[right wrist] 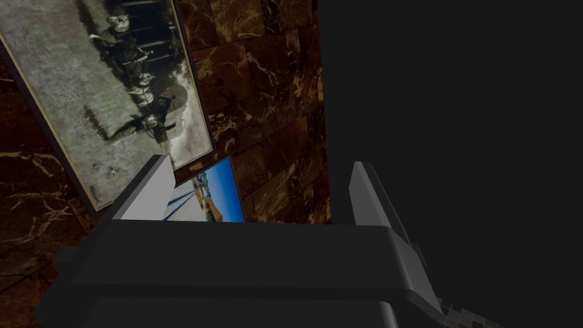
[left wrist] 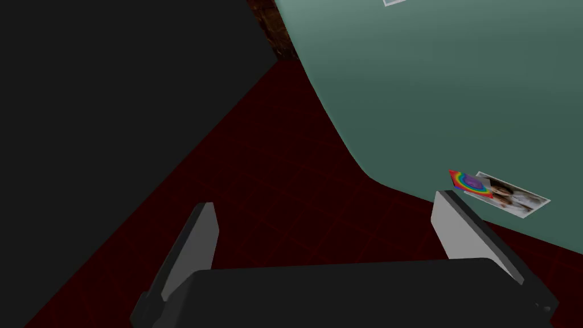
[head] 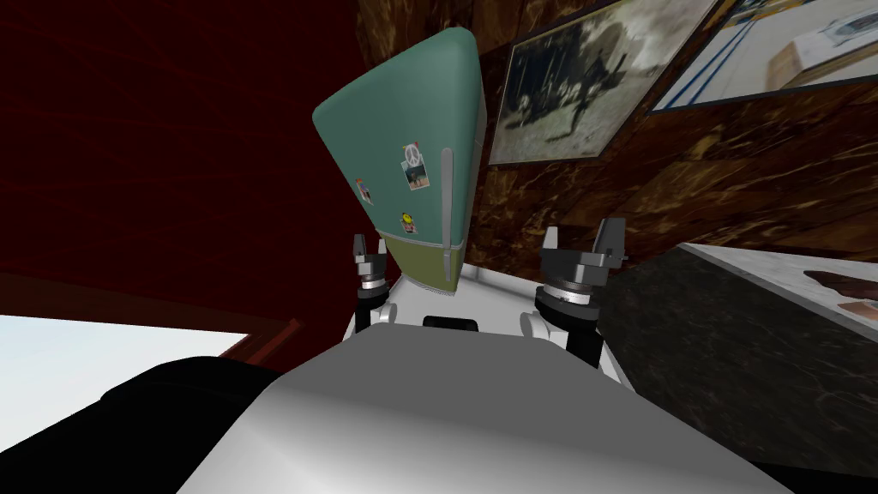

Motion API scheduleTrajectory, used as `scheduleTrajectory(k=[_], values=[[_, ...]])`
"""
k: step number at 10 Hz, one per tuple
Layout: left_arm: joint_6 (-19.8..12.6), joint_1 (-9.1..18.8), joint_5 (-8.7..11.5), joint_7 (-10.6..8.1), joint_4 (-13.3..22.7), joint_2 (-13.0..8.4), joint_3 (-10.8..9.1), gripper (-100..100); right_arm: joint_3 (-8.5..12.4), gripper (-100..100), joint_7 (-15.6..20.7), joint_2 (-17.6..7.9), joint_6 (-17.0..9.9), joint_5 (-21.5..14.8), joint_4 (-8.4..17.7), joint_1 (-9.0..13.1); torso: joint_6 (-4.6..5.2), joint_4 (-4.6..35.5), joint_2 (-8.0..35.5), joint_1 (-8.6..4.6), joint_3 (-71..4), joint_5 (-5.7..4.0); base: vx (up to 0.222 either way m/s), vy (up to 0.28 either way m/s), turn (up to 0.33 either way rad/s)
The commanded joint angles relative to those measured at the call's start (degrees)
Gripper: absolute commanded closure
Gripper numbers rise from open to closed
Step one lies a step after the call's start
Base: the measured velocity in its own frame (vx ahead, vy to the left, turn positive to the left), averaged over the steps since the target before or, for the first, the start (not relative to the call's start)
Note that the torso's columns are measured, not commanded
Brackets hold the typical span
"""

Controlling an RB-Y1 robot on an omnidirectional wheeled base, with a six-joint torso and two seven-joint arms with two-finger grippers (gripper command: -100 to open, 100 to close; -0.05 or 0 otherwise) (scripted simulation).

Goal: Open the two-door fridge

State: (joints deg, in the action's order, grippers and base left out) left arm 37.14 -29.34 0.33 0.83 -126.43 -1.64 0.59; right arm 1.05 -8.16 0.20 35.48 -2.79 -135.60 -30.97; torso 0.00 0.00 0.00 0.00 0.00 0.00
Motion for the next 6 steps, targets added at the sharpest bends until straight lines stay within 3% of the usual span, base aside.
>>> scheduleTrajectory(k=[1, 6], values=[[0.0, 0.0, 0.0, 0.0, 0.0, 0.0, 0.0, 0, 0.0, 0, 0.0, 0.0, 0.0, 0.0, 0.0, 0.0, 0.0, 2.35, 2.32, 0.0, -4.67, 0.0, 0.0, 0.0, 0.0], [0.0, 0.0, 0.0, 0.0, -0.01, 0.0, 0.0, 0, 0.0, 0, 0.0, 0.0, 0.0, 0.0, -0.01, 0.0, 0.0, 22.68, 22.69, 0.0, -45.36, 0.0, 0.0, 0.0, 0.0]])
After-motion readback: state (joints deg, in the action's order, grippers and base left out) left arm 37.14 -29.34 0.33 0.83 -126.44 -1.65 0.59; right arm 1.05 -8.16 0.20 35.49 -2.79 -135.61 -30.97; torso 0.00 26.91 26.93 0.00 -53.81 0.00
